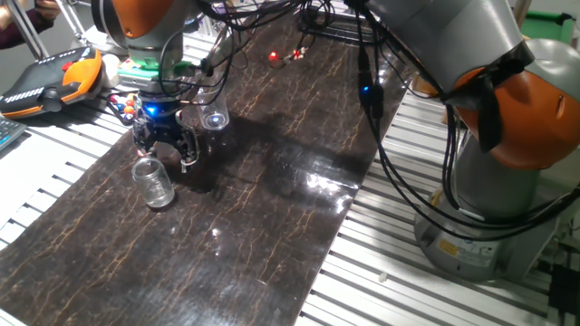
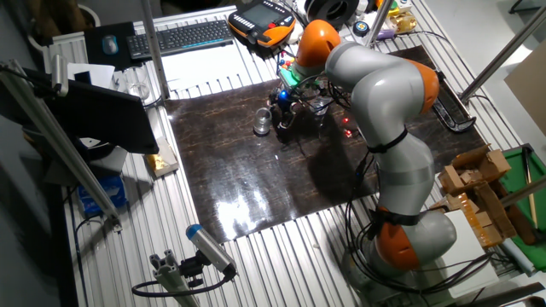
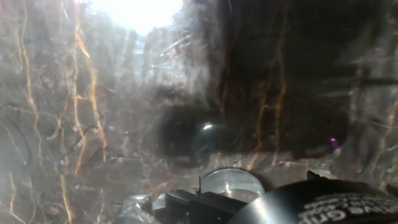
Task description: Pour the water from one cup into another empty cup
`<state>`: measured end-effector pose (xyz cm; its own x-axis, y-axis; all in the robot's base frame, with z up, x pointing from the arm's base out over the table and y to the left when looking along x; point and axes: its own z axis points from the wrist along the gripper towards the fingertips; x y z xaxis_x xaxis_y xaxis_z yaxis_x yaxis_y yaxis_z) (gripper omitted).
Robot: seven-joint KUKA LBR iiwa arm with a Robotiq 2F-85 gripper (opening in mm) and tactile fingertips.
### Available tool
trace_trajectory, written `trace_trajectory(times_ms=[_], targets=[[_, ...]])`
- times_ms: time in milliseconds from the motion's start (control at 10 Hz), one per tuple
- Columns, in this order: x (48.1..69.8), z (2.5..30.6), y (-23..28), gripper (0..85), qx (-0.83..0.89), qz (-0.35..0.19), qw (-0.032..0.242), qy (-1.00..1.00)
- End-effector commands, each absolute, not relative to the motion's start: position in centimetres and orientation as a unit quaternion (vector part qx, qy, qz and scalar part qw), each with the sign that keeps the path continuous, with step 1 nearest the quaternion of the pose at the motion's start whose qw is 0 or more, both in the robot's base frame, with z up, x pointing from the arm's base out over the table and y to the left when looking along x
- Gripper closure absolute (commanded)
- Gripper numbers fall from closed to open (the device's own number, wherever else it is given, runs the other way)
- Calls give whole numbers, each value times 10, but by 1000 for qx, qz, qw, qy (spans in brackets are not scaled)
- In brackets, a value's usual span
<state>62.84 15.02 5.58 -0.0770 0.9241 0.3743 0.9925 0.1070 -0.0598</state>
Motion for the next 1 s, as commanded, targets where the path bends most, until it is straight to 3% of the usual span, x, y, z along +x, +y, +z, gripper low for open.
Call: trace_trajectory(times_ms=[0, 900], targets=[[629, 55, 152, 0, -661, -107, 163, -725], [634, 41, 169, 0, -662, -119, 174, -719]])
